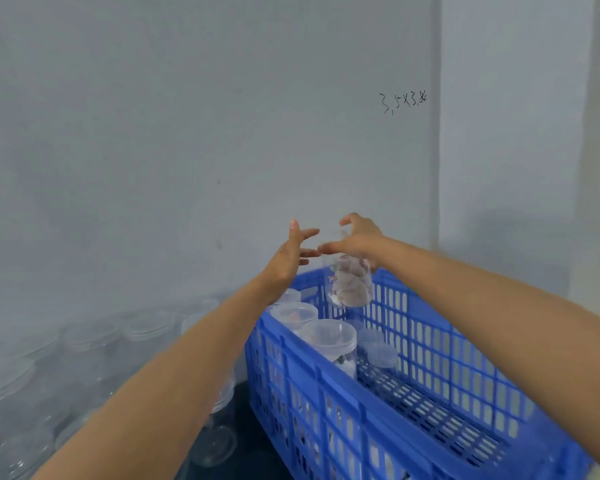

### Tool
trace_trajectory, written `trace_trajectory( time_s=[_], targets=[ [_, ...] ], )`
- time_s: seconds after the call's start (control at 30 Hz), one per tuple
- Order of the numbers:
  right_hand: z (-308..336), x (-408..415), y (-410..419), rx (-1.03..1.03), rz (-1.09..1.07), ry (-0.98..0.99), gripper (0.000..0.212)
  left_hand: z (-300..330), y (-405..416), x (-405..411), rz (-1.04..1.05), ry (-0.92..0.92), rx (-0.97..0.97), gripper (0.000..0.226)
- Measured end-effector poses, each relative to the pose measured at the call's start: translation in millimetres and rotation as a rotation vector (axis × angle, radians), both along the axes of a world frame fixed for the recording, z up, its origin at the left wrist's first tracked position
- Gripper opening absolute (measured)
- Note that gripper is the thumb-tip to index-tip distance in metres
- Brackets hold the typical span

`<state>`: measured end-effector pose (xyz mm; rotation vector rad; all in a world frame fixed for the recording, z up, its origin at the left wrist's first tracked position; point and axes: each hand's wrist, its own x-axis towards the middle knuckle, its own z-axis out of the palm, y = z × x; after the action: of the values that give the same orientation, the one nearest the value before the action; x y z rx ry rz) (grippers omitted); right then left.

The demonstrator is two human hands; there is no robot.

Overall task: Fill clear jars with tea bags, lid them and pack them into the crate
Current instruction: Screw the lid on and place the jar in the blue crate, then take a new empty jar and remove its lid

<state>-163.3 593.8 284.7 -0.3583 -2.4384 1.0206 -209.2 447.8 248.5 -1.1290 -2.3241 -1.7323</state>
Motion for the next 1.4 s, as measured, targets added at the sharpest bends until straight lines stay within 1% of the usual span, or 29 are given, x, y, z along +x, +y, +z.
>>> trace_trajectory(
  time_s=[0.07, 0.13, 0.2, 0.3, 0.37, 0.43, 0.5, 0.6, 0.63, 0.67, 0.73, 0.8, 0.83, 0.87, 0.93, 0.97, 1.03, 1.1, 1.13, 1.27, 1.33, 1.4],
  targets=[
    [-4, -20, 1, 0.013, -0.008, -0.104, 0.089, -2, 5, -22, 0.014, 0.008, -0.061, 0.075],
    [-10, -38, 2, -0.035, -0.018, -0.192, 0.095, -9, 9, -42, 0.031, 0.009, -0.175, 0.079],
    [-18, -55, 2, -0.042, -0.026, -0.273, 0.1, -19, 12, -60, 0.068, 0.038, -0.309, 0.079],
    [-33, -77, 3, 0.011, -0.034, -0.386, 0.102, -34, 20, -81, 0.13, 0.076, -0.457, 0.073],
    [-47, -90, 5, -0.021, -0.024, -0.462, 0.104, -41, 26, -90, 0.155, 0.102, -0.566, 0.075],
    [-63, -101, 8, -0.033, -0.01, -0.531, 0.106, -45, 31, -98, 0.172, 0.103, -0.667, 0.081],
    [-77, -110, 10, -0.01, 0.016, -0.582, 0.098, -47, 35, -106, 0.168, 0.093, -0.751, 0.09],
    [-100, -122, 10, 0.001, 0.109, -0.62, 0.072, -52, 41, -114, 0.131, 0.087, -0.858, 0.1],
    [-109, -126, 10, 0.014, 0.136, -0.63, 0.067, -53, 42, -117, 0.132, 0.102, -0.877, 0.1],
    [-117, -130, 12, 0.029, 0.159, -0.639, 0.068, -55, 43, -118, 0.142, 0.127, -0.874, 0.099],
    [-132, -134, 13, 0.046, 0.204, -0.658, 0.069, -57, 43, -119, 0.17, 0.16, -0.795, 0.095],
    [-142, -136, 16, 0.189, 0.214, -0.669, 0.058, -59, 42, -121, 0.187, 0.129, -0.707, 0.094],
    [-146, -137, 18, 0.238, 0.211, -0.671, 0.053, -61, 41, -122, 0.19, 0.119, -0.694, 0.095],
    [-148, -136, 19, 0.261, 0.22, -0.693, 0.051, -62, 41, -123, 0.194, 0.122, -0.694, 0.096],
    [-151, -134, 21, 0.241, 0.275, -0.781, 0.054, -65, 41, -125, 0.199, 0.135, -0.691, 0.095],
    [-152, -134, 23, 0.162, 0.292, -0.805, 0.056, -65, 41, -126, 0.198, 0.135, -0.674, 0.095],
    [-147, -133, 26, -0.12, 0.239, -0.793, 0.054, -66, 40, -127, 0.204, 0.133, -0.621, 0.091],
    [-136, -130, 28, -0.341, 0.188, -0.73, 0.051, -65, 38, -128, 0.213, 0.147, -0.558, 0.082],
    [-128, -129, 28, -0.404, 0.175, -0.673, 0.049, -64, 37, -129, 0.221, 0.14, -0.501, 0.082],
    [-85, -118, 20, -0.545, 0.181, -0.395, 0.038, -51, 26, -118, 0.239, 0.009, -0.22, 0.087],
    [-61, -109, 9, -0.524, 0.189, -0.313, 0.036, -39, 13, -110, 0.225, -0.064, -0.107, 0.09],
    [-38, -98, -5, -0.507, 0.204, -0.234, 0.035, -27, -5, -99, 0.229, -0.097, -0.002, 0.091]
  ],
)
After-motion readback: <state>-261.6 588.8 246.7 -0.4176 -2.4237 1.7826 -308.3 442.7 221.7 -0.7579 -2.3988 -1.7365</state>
